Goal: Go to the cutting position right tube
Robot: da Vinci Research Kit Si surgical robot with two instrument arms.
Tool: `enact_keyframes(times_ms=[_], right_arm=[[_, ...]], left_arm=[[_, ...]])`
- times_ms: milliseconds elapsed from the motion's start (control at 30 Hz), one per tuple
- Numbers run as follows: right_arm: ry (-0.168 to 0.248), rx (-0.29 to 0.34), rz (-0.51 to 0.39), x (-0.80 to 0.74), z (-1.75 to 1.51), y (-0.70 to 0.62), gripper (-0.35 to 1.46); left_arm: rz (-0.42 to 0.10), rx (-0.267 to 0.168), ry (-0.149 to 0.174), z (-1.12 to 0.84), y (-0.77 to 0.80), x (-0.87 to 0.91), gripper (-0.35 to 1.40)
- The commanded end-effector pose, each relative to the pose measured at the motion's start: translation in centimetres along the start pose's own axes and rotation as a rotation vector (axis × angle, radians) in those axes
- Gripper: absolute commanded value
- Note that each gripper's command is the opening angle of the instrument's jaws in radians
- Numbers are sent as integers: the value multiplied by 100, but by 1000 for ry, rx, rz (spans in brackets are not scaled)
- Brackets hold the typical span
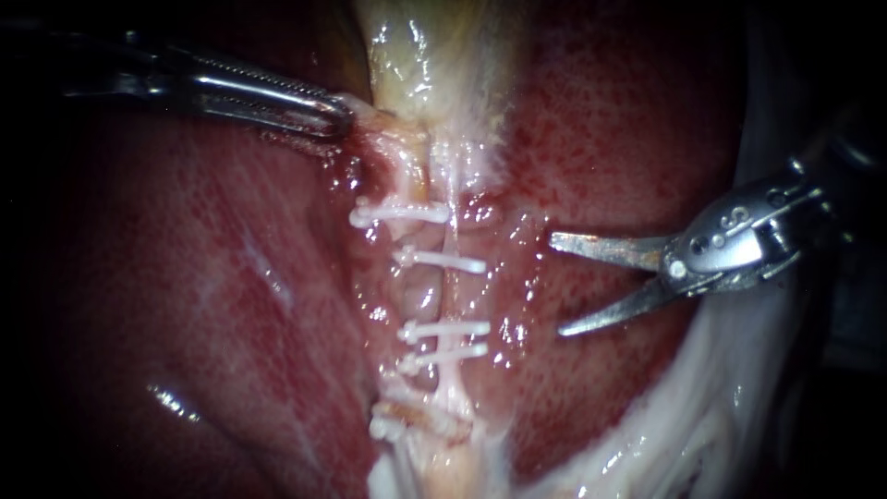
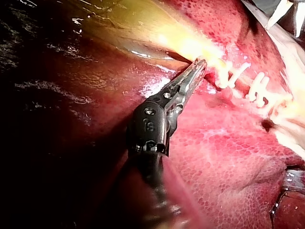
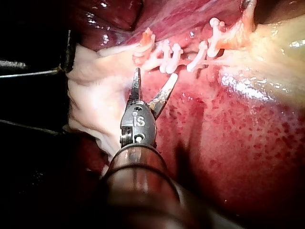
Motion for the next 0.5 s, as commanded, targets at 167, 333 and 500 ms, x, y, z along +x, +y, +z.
enact_keyframes(times_ms=[167, 333, 500], right_arm=[[0, -1, 0, 0, 1, 1, 140], [1, 3, 2, 2, 4, 2, 140], [7, 26, 4, 7, 15, 3, 140]], left_arm=[[-9, 10, 6, -42, 8, 17, -35], [-21, 34, 25, -87, 15, 32, -35], [-29, 41, 34, -100, 14, 41, -35]])
